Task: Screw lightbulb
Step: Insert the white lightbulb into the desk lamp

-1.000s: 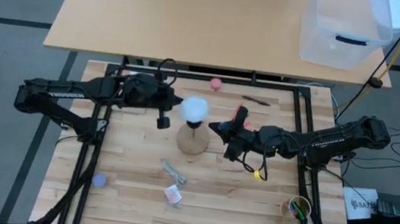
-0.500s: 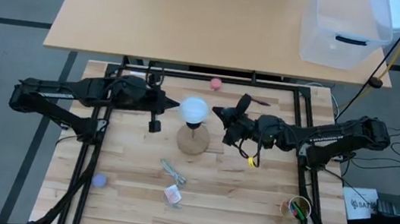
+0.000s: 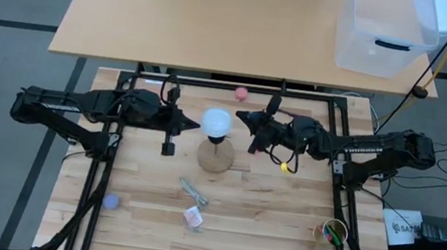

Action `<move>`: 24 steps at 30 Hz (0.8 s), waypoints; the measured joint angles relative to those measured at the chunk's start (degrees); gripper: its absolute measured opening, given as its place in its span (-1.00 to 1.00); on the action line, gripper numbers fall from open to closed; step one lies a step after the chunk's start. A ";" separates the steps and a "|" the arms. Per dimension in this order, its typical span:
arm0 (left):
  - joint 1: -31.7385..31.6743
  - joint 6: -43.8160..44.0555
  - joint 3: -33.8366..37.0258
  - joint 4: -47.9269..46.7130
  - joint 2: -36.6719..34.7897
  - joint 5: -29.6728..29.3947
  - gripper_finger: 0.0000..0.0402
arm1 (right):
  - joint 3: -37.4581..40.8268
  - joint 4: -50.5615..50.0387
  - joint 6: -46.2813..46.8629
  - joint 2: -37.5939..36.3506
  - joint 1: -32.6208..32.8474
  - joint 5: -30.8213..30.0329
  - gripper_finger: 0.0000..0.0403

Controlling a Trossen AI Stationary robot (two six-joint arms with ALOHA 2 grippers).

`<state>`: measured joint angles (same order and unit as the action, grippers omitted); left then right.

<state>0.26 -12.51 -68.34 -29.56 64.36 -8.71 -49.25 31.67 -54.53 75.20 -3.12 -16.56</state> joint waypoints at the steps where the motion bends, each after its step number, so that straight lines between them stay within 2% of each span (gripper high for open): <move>1: 0.18 0.00 0.00 -0.16 0.00 0.00 -1.00 | 0.00 -0.03 1.18 0.00 -0.30 0.31 -1.00; 8: -0.01 -1.06 0.00 -0.37 0.25 -0.56 -1.00 | 0.00 -0.50 6.85 0.00 -1.20 0.64 -1.00; 13: 0.01 -1.55 0.00 -0.38 0.30 -2.31 -1.00 | 0.00 -0.66 10.78 0.24 -1.48 3.30 -1.00; 20: -0.42 -1.75 0.00 -3.35 -0.04 -7.13 -1.00 | 0.00 -0.15 11.42 2.25 -1.93 3.24 -1.00; 24: -1.97 -1.49 0.00 -3.78 0.64 -6.54 -1.00 | 0.00 0.23 11.80 3.45 -2.09 3.13 -1.00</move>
<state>-1.71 -14.00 -68.34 -33.35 64.99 -15.25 -49.25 31.90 -42.73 78.65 -5.21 -13.43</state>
